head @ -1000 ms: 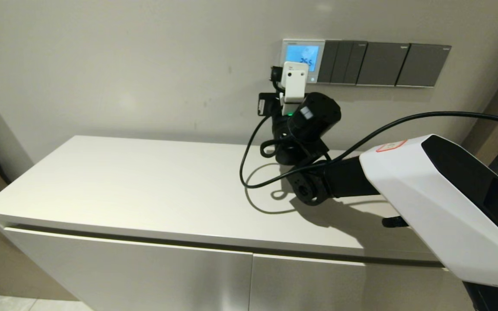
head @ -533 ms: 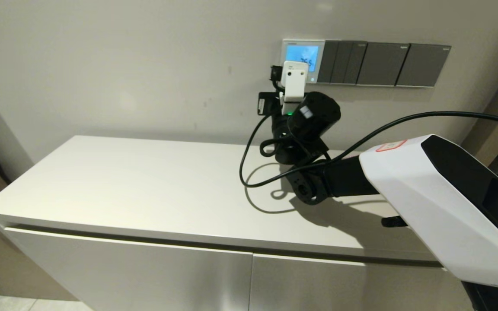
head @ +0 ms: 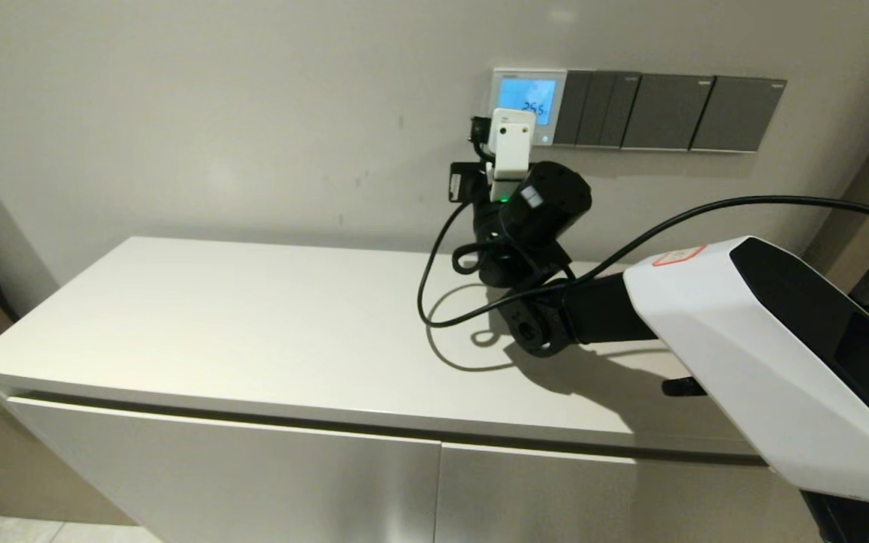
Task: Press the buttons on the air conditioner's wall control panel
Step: Press the temperature increase button
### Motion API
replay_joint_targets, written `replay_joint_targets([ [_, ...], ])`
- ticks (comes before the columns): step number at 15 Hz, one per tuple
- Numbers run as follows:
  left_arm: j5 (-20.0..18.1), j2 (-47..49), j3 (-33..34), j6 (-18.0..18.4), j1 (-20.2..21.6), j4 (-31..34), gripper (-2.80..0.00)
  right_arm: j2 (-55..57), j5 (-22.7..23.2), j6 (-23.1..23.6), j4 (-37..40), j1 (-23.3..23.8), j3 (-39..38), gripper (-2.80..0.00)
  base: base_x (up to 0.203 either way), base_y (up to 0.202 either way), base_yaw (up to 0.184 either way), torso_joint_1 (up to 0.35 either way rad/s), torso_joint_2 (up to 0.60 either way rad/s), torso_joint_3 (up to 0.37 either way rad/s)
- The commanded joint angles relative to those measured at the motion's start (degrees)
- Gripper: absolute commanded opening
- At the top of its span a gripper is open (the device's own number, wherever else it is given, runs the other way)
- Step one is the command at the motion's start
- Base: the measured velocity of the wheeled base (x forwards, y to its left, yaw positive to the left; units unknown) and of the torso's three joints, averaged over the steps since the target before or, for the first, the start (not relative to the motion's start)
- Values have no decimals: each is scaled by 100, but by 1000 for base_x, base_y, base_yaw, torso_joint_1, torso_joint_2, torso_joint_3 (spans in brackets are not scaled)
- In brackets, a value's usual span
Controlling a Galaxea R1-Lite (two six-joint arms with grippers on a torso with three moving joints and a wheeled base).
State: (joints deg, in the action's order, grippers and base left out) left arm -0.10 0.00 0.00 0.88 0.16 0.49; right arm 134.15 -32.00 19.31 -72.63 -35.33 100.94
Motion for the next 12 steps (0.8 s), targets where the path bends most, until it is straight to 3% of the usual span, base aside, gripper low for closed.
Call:
replay_joint_targets([
  [1,1,8,0,0,2,4,-280,24,-17,11,-41,0,14,-280,0,0,0,0,0,0],
  [12,1,0,0,0,2,1,-280,-55,-34,11,-111,-79,-92,-280,0,0,0,0,0,0],
])
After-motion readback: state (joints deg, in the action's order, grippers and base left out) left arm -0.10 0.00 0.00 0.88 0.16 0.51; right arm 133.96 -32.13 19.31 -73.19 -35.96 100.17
